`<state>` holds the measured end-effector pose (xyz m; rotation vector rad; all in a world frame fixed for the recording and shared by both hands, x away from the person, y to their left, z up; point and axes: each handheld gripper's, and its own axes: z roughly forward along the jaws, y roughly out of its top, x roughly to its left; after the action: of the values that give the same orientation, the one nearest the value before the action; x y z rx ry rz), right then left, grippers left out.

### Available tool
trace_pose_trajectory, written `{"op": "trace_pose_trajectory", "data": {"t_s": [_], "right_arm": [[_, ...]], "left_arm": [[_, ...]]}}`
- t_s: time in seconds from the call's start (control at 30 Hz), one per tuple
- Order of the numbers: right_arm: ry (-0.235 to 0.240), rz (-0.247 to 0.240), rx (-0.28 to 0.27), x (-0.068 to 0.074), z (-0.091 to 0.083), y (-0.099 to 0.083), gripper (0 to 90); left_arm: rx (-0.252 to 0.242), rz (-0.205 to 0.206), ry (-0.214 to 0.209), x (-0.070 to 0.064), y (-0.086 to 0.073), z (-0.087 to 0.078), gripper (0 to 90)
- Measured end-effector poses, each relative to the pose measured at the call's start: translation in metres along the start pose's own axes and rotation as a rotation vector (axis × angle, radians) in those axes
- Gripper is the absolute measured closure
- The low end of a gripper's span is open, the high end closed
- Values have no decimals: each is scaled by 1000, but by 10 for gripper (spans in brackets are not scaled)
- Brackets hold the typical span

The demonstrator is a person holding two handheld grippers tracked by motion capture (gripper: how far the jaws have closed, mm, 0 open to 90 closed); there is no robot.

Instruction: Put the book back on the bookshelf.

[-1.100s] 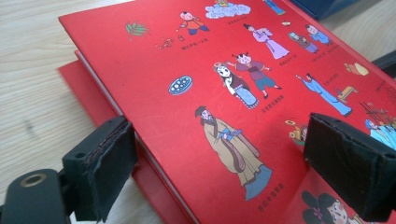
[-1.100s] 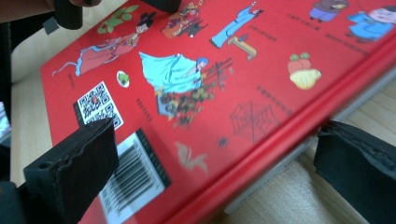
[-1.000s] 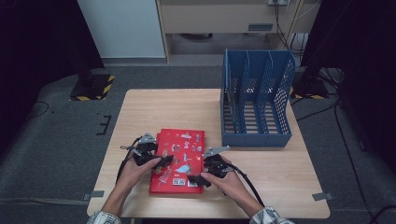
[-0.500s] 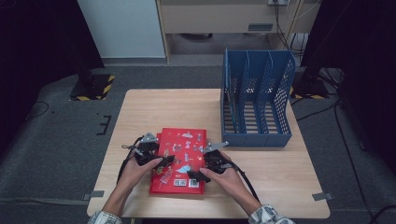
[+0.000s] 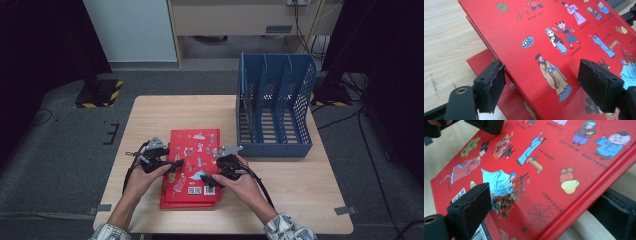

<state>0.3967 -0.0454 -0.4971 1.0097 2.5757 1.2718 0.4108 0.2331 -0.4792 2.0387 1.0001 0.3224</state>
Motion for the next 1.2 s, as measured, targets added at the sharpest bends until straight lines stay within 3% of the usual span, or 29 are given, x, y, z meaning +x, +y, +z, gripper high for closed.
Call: {"op": "trace_pose_trajectory", "data": {"t_s": [0.13,0.33,0.37,0.4,0.47,0.67,0.8,1.2], "right_arm": [[-25,-14,-22,0,-5,10,106],[-16,-25,-46,1,-7,26,129],[-9,-26,-53,1,-8,29,179],[-19,-35,-64,3,-8,32,147],[-46,-52,-50,4,-8,38,145],[-62,-44,-17,0,-5,43,126],[-73,-34,-16,-2,-3,46,116],[-89,-35,-8,-4,-2,55,112]], "left_arm": [[-7,8,5,0,7,-5,242],[-24,23,7,0,20,-11,263],[-36,24,-2,-1,22,-12,281],[-35,23,4,-2,24,-12,310],[-41,23,13,-1,26,-13,311],[-65,12,16,-1,28,-16,353],[-47,40,37,-2,32,-16,361],[-65,47,55,-2,41,-25,432]]}}
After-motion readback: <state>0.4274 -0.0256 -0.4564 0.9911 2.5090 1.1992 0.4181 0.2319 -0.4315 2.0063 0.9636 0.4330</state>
